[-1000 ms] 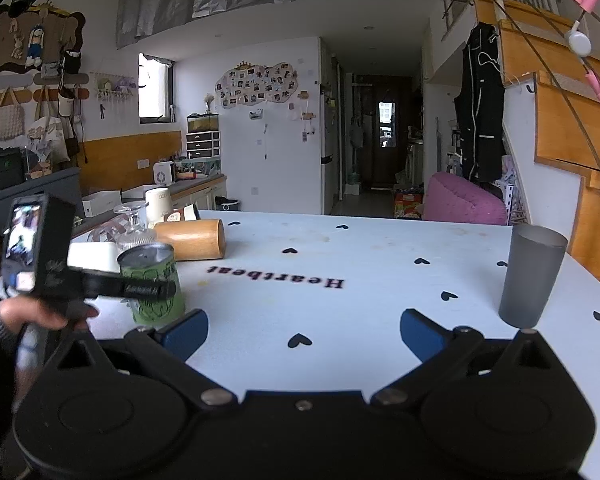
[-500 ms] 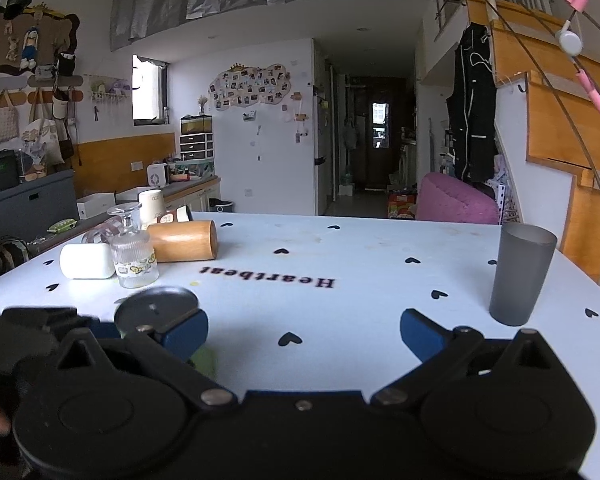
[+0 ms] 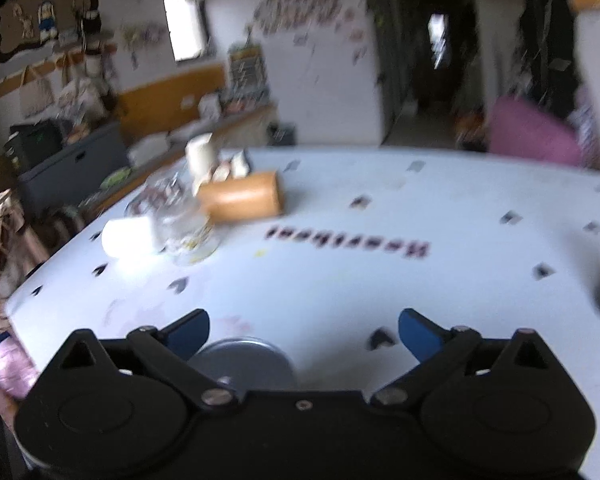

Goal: Flip cup upright
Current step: 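Grasp the green can's rim with the right tool while the left tool holds it, then rotate the green can open end up with the right tool while the left tool releases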

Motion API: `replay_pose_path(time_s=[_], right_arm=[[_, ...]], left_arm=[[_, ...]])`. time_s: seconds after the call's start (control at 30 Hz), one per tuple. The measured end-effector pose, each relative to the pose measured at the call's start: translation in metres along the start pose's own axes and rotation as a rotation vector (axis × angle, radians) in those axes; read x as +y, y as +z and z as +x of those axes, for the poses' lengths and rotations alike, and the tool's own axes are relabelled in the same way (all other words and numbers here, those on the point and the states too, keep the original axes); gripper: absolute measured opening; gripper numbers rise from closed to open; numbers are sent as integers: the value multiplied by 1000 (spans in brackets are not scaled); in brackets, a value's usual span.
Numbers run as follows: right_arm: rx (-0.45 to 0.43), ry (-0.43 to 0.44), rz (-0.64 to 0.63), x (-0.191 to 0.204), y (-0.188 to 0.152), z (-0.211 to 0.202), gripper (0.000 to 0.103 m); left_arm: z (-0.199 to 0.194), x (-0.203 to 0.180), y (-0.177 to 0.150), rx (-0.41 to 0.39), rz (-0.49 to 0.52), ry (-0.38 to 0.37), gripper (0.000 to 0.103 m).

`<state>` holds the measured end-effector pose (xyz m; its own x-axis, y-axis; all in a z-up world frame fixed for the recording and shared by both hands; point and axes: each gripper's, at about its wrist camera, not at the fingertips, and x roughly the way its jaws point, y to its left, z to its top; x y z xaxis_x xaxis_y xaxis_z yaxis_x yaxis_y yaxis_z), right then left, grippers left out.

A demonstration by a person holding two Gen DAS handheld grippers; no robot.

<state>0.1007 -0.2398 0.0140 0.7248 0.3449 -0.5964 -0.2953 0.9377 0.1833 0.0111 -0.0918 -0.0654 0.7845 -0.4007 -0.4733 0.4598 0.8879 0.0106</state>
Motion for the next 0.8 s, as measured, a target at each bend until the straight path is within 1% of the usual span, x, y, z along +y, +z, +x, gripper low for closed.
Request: replay_pose_path(time_s=[0.03,0.2,0.23,0.3,0.4,0.5,0.6,0.67,0.8], right_arm=[[38,17,4,2,5,7,88],[159,93,3,12,15,31,76],[181,95,-4,14,15,36,69],[222,93,-22,18,14,42,60],[270,133,-36,19,11,42,52],[243,159,-64,20,8,27,52],[213,173,-72,17,4,9,52],[194,164,-81,15,1,-3,52],[148,121,-90,7,-12,-21,53]], left_arm=[[-1,0,-1,-3,-1,2,75],[-6,2,-5,-9,13,1,75],[-7,3,-6,-9,14,-2,77],[-10,5,-7,-11,13,-4,80],[-11,10,-9,-7,1,-17,83],[-8,16,-9,8,-29,-47,83],[-5,13,-8,13,-23,-29,83],[-2,13,-8,17,-31,-15,83],[4,16,-7,33,-49,3,83]])
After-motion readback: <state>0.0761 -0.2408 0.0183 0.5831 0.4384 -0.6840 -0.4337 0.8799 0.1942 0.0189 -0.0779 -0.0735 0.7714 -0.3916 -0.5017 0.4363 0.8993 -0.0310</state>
